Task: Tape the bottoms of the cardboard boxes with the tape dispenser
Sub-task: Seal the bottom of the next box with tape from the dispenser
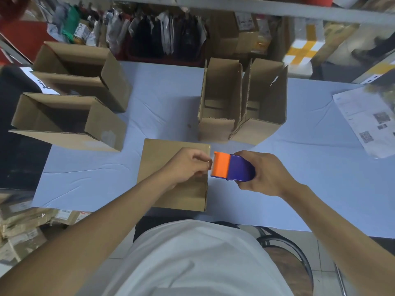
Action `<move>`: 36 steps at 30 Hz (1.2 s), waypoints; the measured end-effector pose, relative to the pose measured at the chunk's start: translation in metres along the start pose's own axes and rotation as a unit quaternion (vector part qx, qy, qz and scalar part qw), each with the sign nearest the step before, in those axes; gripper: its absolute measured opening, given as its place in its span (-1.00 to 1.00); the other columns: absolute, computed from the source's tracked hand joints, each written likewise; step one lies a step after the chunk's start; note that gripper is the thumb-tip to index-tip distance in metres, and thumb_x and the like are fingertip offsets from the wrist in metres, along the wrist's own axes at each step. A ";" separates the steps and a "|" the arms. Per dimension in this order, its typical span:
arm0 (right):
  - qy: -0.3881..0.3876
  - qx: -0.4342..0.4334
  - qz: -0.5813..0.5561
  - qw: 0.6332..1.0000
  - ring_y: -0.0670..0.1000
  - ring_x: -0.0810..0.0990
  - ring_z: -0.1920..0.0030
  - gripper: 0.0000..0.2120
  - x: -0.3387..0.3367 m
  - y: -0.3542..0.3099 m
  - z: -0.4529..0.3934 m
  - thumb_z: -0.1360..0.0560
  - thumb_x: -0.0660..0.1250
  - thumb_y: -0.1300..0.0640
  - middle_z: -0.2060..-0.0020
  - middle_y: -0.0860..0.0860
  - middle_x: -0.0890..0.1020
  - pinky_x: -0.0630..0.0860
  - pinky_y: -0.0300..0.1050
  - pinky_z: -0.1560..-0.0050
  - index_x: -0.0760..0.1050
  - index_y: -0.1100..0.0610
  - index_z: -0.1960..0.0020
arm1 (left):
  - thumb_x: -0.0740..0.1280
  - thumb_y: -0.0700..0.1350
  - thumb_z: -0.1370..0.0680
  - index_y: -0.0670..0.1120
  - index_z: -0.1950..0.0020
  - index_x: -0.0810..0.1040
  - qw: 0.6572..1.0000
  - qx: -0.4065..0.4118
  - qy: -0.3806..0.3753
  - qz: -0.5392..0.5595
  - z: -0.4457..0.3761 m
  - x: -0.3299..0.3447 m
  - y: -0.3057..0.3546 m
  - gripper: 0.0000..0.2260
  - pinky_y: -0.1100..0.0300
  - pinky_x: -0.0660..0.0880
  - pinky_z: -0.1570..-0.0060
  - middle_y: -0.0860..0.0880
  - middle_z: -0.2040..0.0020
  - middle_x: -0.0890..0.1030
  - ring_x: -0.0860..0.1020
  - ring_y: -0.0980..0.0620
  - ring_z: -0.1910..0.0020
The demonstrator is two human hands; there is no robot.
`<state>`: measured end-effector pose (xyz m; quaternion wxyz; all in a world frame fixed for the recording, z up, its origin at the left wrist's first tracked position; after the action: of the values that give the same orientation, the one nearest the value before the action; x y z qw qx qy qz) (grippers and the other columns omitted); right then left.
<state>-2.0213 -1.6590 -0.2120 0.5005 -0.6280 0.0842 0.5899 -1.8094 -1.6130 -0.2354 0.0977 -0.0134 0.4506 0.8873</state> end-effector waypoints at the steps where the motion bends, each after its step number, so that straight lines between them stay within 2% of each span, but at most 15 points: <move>1: -0.002 -0.002 -0.004 1.000 -0.05 0.56 0.12 -0.39 0.001 -0.001 0.000 -0.23 0.47 -0.13 0.00 -0.13 0.64 0.47 -0.26 0.16 0.46 -0.05 -0.25 | 0.37 -0.27 -0.51 -0.15 0.07 0.65 1.000 0.003 0.008 0.001 0.000 0.001 -0.001 -0.93 0.16 0.57 0.12 -0.12 0.20 0.66 0.60 0.03 0.22; 3: -0.006 -0.001 -0.008 1.000 -0.03 0.57 0.10 -0.38 0.004 -0.002 -0.001 -0.25 0.49 -0.13 -0.01 -0.12 0.64 0.51 -0.23 0.13 0.45 -0.05 -0.26 | 0.37 -0.28 -0.51 -0.20 0.12 0.66 0.999 0.010 0.031 -0.002 0.002 0.001 -0.001 -0.93 0.22 0.55 0.21 -0.12 0.27 0.65 0.57 0.07 0.30; 6: -0.023 -0.007 -0.021 1.000 -0.05 0.58 0.12 -0.41 0.005 -0.003 -0.001 -0.26 0.50 -0.11 0.01 -0.17 0.63 0.50 -0.29 0.15 0.44 -0.08 -0.25 | 0.42 -0.28 -0.50 -0.17 0.26 0.64 0.998 0.000 0.065 -0.020 0.005 -0.005 -0.003 -0.86 0.31 0.46 0.34 0.03 0.43 0.62 0.55 0.17 0.43; 9: -0.047 0.000 0.027 0.999 -0.07 0.57 0.17 -0.42 0.003 0.009 0.013 -0.25 0.44 -0.18 0.06 -0.19 0.63 0.53 -0.22 0.18 0.44 -0.09 -0.23 | 0.48 -0.25 -0.46 -0.12 0.34 0.64 0.993 -0.020 0.096 -0.069 0.009 -0.024 -0.012 -0.82 0.28 0.47 0.28 0.08 0.44 0.62 0.56 0.14 0.40; 11: -0.051 0.024 0.050 0.997 -0.02 0.58 0.20 -0.46 0.001 0.023 0.022 -0.25 0.44 -0.17 0.14 -0.20 0.63 0.54 -0.14 0.19 0.46 -0.10 -0.19 | 0.50 -0.21 -0.45 -0.09 0.35 0.66 0.991 -0.031 0.088 -0.091 0.013 -0.037 -0.015 -0.83 0.25 0.51 0.19 0.06 0.40 0.65 0.58 0.14 0.37; 13: -0.060 0.043 0.063 0.995 -0.02 0.58 0.21 -0.49 0.003 0.032 0.022 -0.26 0.48 -0.13 0.19 -0.23 0.58 0.52 -0.15 0.21 0.47 -0.11 -0.17 | 0.51 -0.19 -0.44 -0.08 0.35 0.67 0.991 -0.042 0.081 -0.102 0.010 -0.039 -0.017 -0.83 0.20 0.53 0.14 0.05 0.41 0.65 0.57 0.11 0.36; 19: -0.087 0.057 0.069 0.992 -0.06 0.52 0.24 -0.52 0.023 0.038 0.019 -0.24 0.42 -0.17 0.22 -0.24 0.55 0.38 -0.24 0.28 0.45 -0.15 -0.14 | 0.53 -0.13 -0.39 -0.08 0.40 0.67 0.975 -0.092 0.111 -0.167 0.004 -0.035 -0.031 -0.82 0.24 0.49 0.27 0.02 0.47 0.63 0.49 0.22 0.55; 23: -0.089 0.061 0.068 0.992 -0.05 0.52 0.25 -0.54 0.033 0.038 0.018 -0.23 0.37 -0.19 0.21 -0.21 0.59 0.31 -0.31 0.33 0.44 -0.14 -0.10 | 0.48 -0.16 -0.35 -0.01 0.42 0.67 0.960 -0.095 0.121 -0.235 0.004 -0.035 -0.029 -0.85 0.22 0.51 0.29 0.08 0.48 0.62 0.55 0.21 0.46; 25: -0.099 0.063 0.072 0.990 -0.05 0.51 0.24 -0.56 0.037 0.037 0.015 -0.25 0.41 -0.16 0.21 -0.20 0.58 0.30 -0.31 0.34 0.44 -0.13 -0.10 | 0.48 -0.07 -0.34 -0.07 0.39 0.66 0.939 -0.095 0.136 -0.302 0.004 -0.035 -0.026 -0.87 0.16 0.54 0.25 0.04 0.42 0.63 0.61 0.07 0.32; 27: -0.117 0.064 0.077 0.988 -0.05 0.52 0.24 -0.58 0.044 0.034 0.012 -0.27 0.43 -0.13 0.21 -0.19 0.56 0.33 -0.28 0.33 0.43 -0.11 -0.09 | 0.46 0.06 -0.37 -0.05 0.34 0.62 0.894 -0.085 0.139 -0.417 0.002 -0.031 -0.019 -0.79 0.14 0.51 0.23 0.02 0.31 0.62 0.59 -0.03 0.22; 30: -0.137 0.064 0.108 0.983 -0.02 0.53 0.22 -0.59 0.050 0.029 0.006 -0.29 0.42 -0.13 0.19 -0.15 0.57 0.38 -0.20 0.30 0.41 -0.09 -0.08 | 0.43 0.22 -0.38 -0.01 0.37 0.37 0.801 -0.079 0.124 -0.580 -0.005 -0.025 -0.004 -0.61 0.17 0.31 0.25 0.03 0.33 0.44 0.46 -0.05 0.21; 32: -0.140 0.066 0.124 0.980 -0.01 0.53 0.22 -0.60 0.049 0.029 0.003 -0.30 0.42 -0.13 0.20 -0.14 0.56 0.38 -0.19 0.30 0.40 -0.08 -0.07 | 0.43 0.29 -0.37 -0.03 0.35 0.35 0.771 -0.079 0.104 -0.623 -0.007 -0.028 0.005 -0.55 0.17 0.27 0.27 0.04 0.36 0.37 0.43 -0.03 0.23; 33: -0.141 0.068 0.125 0.980 0.00 0.53 0.22 -0.60 0.048 0.029 0.002 -0.30 0.42 -0.13 0.20 -0.14 0.56 0.41 -0.18 0.29 0.40 -0.08 -0.07 | 0.43 0.24 -0.40 -0.05 0.30 0.40 0.768 -0.052 0.095 -0.631 -0.008 -0.028 0.006 -0.60 0.17 0.27 0.28 0.05 0.34 0.38 0.43 -0.03 0.23; 34: -0.146 0.069 0.125 0.979 0.00 0.53 0.22 -0.60 0.048 0.028 0.001 -0.30 0.42 -0.12 0.20 -0.13 0.56 0.45 -0.16 0.27 0.40 -0.07 -0.06 | 0.43 0.13 -0.45 -0.07 0.22 0.45 0.770 0.012 0.073 -0.634 -0.008 -0.024 0.007 -0.69 0.16 0.28 0.29 0.04 0.30 0.38 0.43 -0.03 0.21; 36: -0.172 0.083 0.118 0.974 0.01 0.54 0.22 -0.60 0.051 0.024 -0.004 -0.28 0.44 -0.12 0.22 -0.11 0.58 0.53 -0.12 0.23 0.39 -0.06 -0.03 | 0.32 -0.13 -0.51 -0.07 0.01 0.44 0.780 0.183 -0.015 -0.599 -0.004 -0.008 0.004 -0.90 0.15 0.25 0.30 0.02 0.17 0.37 0.42 -0.04 0.13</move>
<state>-2.0204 -1.6483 -0.2675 0.4844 -0.4587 0.1193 0.7353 -1.8028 -1.6196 -0.2338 0.6164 -0.2492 0.5040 0.5514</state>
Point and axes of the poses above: each hand's wrist, its own z-axis away from the middle knuckle, its own x-axis out of the palm, y = z × x, the point moved 4 cm from there along -z, towards the middle knuckle
